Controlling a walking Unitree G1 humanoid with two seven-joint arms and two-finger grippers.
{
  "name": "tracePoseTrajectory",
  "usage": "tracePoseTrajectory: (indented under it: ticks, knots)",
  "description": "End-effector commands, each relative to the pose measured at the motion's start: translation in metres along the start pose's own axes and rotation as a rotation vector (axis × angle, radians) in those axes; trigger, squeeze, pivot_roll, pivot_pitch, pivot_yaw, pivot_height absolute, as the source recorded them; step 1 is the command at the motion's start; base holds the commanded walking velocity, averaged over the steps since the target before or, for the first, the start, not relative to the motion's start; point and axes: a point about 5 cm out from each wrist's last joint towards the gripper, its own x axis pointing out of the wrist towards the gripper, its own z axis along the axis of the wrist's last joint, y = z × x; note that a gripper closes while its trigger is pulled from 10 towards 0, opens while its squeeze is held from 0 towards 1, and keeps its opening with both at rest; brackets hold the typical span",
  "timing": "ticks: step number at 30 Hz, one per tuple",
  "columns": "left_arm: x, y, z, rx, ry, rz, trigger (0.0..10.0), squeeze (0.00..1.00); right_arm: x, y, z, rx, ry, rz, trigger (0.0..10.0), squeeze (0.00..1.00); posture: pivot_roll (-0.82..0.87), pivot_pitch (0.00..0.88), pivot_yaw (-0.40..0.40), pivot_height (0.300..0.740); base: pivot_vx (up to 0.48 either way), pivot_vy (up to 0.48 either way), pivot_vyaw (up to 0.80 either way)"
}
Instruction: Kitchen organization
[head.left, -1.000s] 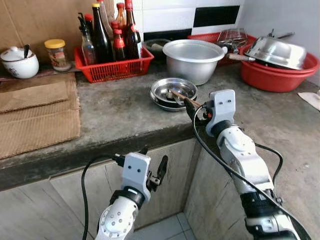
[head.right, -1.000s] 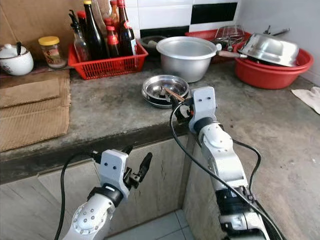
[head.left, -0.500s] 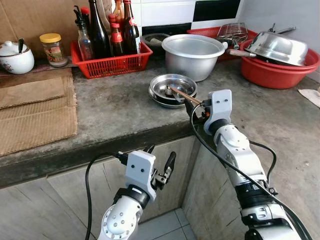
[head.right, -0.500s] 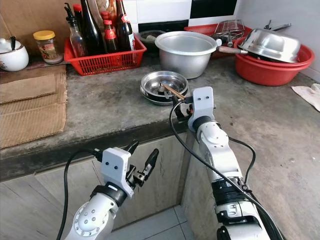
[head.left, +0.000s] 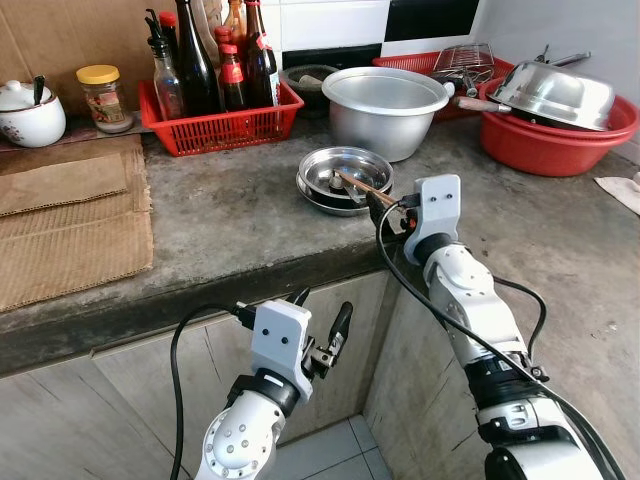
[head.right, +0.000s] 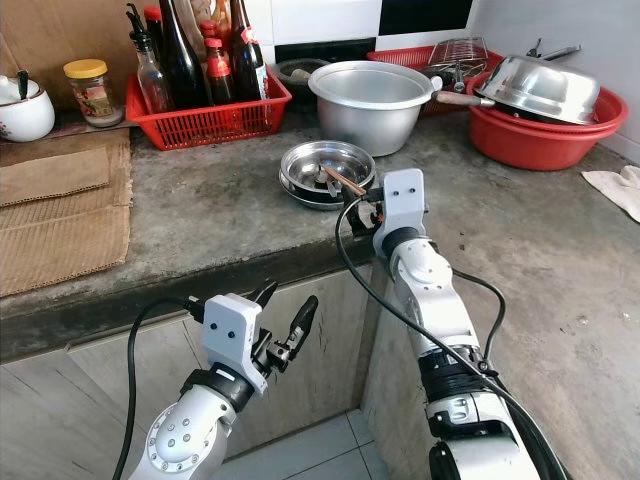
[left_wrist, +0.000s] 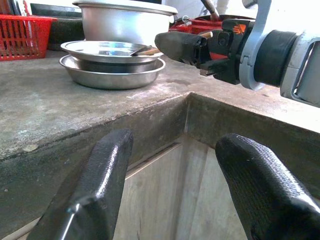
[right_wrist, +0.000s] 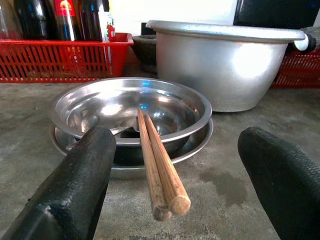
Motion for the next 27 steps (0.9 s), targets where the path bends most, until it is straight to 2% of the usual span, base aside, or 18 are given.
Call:
tracePoseTrajectory:
  ticks: [1,3,4,5,6,7,27]
  knots:
    - [0.0003,-0.0001,0.0052,0.006,-0.028,-0.003,10.0,0.00,0.0029,0.0007,0.0048,0.005,-0.021,0.007,10.0,0.00,0.14,0.085,-0.084,0.740,0.000,0.000,0.00]
    - [0.0003,-0.0002,0.0051,0.008,-0.028,-0.003,10.0,0.00,0.0031,0.0007,0.0042,0.006,-0.020,0.010,10.0,0.00,0.13,0.086,-0.086,0.740,0.000,0.000,0.00]
    - [0.0004,-0.0002,0.0052,0.010,-0.028,-0.005,10.0,0.00,0.0033,0.0008,0.0041,0.007,-0.020,0.011,8.1,0.00,0.14,0.087,-0.087,0.740,0.000,0.000,0.00]
    - [0.0004,-0.0001,0.0051,0.010,-0.028,-0.005,10.0,0.00,0.0040,0.0007,0.0039,0.007,-0.020,0.011,2.4,0.00,0.13,0.086,-0.084,0.740,0.000,0.000,0.00]
    - [0.0004,-0.0001,0.0051,0.010,-0.028,-0.005,10.0,0.00,0.0040,0.0007,0.0039,0.007,-0.020,0.011,2.4,0.00,0.13,0.086,-0.084,0.740,0.000,0.000,0.00]
    - [0.0002,-0.0001,0.0049,0.010,-0.027,-0.005,10.0,0.00,0.0044,0.0004,0.0041,0.010,-0.021,0.009,0.0,0.00,0.13,0.086,-0.086,0.740,0.000,0.000,0.00]
    - [0.0005,0.0002,0.0019,0.016,-0.019,0.000,10.0,0.00,0.0080,-0.0046,0.0084,0.008,-0.037,-0.005,0.0,0.00,0.13,0.074,-0.087,0.740,0.000,0.000,0.00]
